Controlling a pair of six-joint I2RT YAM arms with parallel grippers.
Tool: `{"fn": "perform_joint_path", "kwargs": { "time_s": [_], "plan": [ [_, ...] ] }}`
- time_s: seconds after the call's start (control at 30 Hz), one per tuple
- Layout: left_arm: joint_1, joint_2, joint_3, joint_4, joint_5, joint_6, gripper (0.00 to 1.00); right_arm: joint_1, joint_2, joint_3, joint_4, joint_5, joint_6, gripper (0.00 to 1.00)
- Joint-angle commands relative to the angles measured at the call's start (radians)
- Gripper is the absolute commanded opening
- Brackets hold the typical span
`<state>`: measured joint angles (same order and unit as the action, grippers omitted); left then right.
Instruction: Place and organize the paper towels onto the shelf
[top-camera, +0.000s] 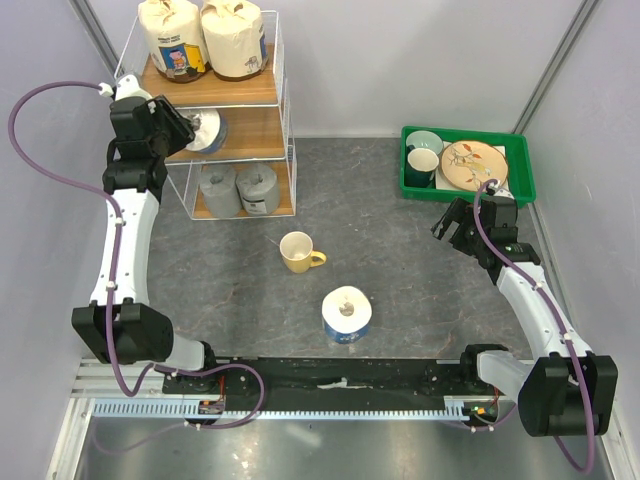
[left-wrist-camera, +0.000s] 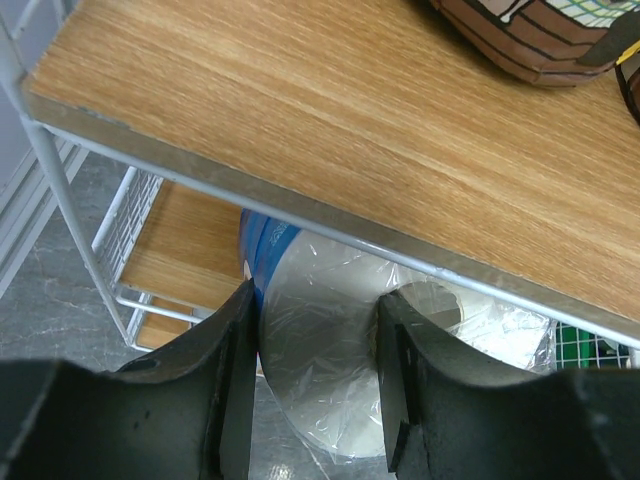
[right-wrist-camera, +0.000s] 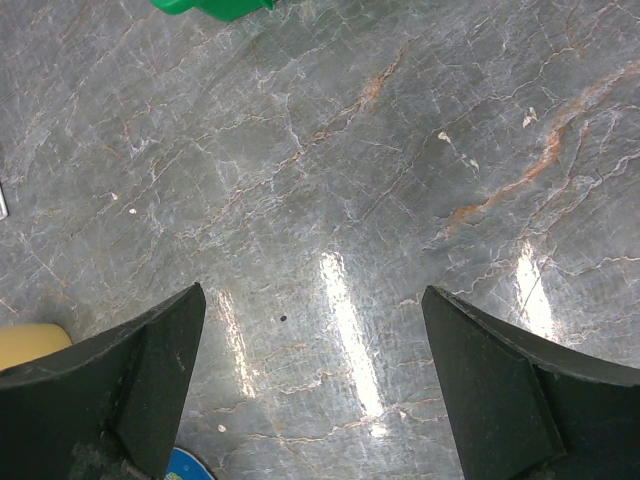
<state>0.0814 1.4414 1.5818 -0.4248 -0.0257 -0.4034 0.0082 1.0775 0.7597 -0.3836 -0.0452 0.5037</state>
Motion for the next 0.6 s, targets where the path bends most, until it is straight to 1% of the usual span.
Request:
{"fn": "perform_joint_path", "kwargs": {
  "time_s": [0.0,0.17,0.27,0.3,0.37,0.57],
  "plan": [
    [0.008,-0.006,-0.012,0.116,-0.019,-0.034,0.29,-0.004,-0.008,0.030,-0.005,0.004,-0.010,0.98],
    [0.006,-0.003,-0.031,0.118,-0.028,-0.031,0.32,-0.002,-0.011,0.027,-0.008,0.007,-0.011,0.98],
    [0.008,0.002,-0.031,0.118,-0.014,-0.031,0.38,-0.004,-0.011,0.026,-0.006,0.005,-0.010,0.98],
    [0.008,0.007,-0.029,0.118,-0.013,-0.031,0.46,-0.002,-0.011,0.026,-0.006,0.007,-0.010,0.98],
    [0.008,0.011,-0.034,0.116,-0.006,-0.028,0.50,-0.004,-0.014,0.026,-0.006,0.007,-0.008,0.98],
    [0.008,0.030,-0.046,0.115,0.001,-0.028,0.53,-0.002,-0.017,0.016,-0.006,0.008,-0.010,0.98]
  ]
}}
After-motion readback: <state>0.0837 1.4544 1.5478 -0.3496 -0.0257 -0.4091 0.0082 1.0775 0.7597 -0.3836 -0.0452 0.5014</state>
